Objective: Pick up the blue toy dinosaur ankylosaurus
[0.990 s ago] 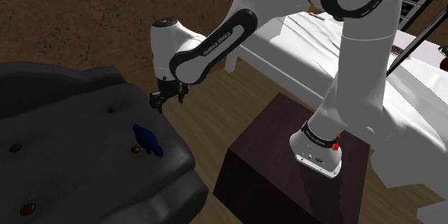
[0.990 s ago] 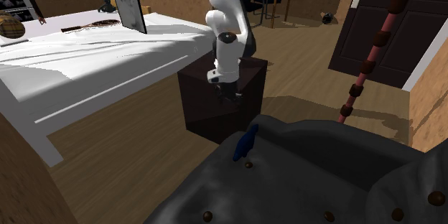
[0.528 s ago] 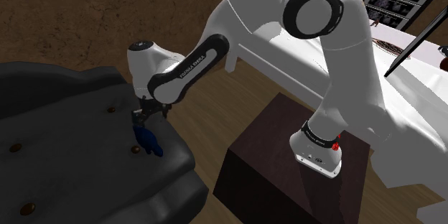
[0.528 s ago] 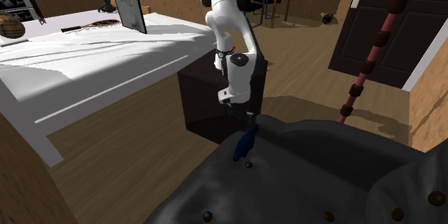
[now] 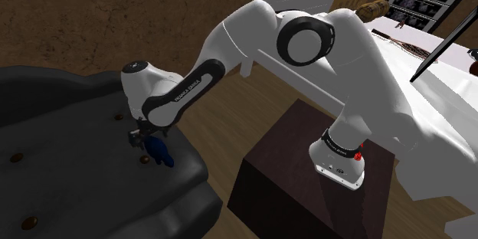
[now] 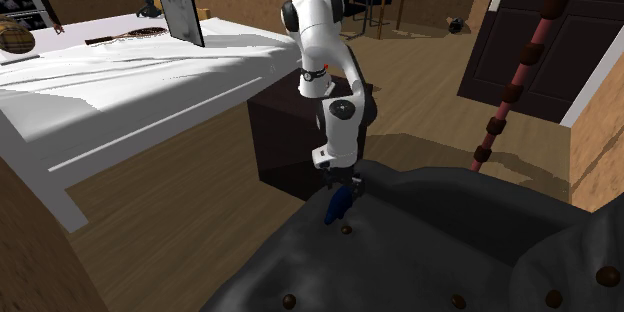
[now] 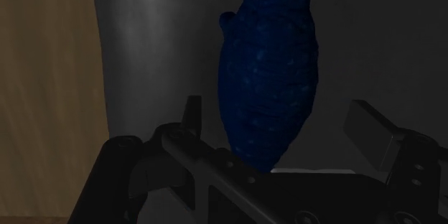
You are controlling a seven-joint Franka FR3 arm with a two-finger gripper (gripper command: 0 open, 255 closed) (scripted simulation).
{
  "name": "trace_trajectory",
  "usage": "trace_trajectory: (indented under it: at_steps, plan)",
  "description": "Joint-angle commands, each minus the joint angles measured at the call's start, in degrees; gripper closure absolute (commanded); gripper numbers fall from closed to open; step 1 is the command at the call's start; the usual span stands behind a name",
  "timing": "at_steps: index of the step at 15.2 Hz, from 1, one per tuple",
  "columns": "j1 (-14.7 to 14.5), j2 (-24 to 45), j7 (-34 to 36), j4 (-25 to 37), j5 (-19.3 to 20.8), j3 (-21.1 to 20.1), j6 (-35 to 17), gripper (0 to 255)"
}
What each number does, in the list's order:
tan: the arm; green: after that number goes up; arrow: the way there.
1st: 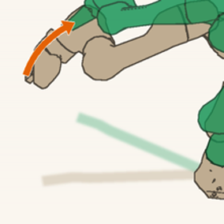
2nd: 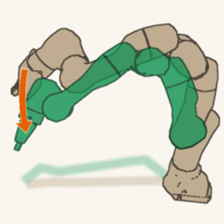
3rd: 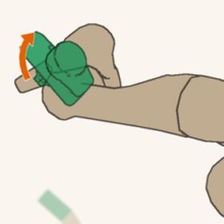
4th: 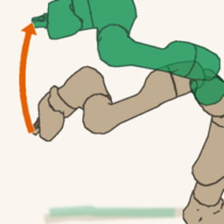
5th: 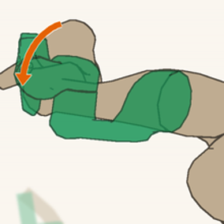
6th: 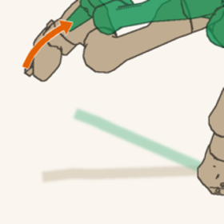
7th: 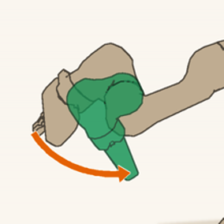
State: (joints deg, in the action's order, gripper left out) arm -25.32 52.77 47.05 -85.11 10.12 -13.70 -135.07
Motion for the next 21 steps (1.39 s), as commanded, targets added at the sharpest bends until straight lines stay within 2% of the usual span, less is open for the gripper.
trace_trajectory:
  at_steps: [1,5,6,15,21]
  plan:
    - [-0.2,1.3,0.1,0.6,0.2,0.2,-0.7,0]
    - [-0.4,2.9,0.1,1.4,0.4,0.5,-1.6,0]
    - [-0.4,2.8,0.1,1.2,0.4,0.5,-1.7,255]
    - [-0.4,2.9,0.1,1.4,0.4,0.5,-1.6,255]
    - [0.1,-0.9,0.0,-0.3,-0.1,-0.2,0.5,255]
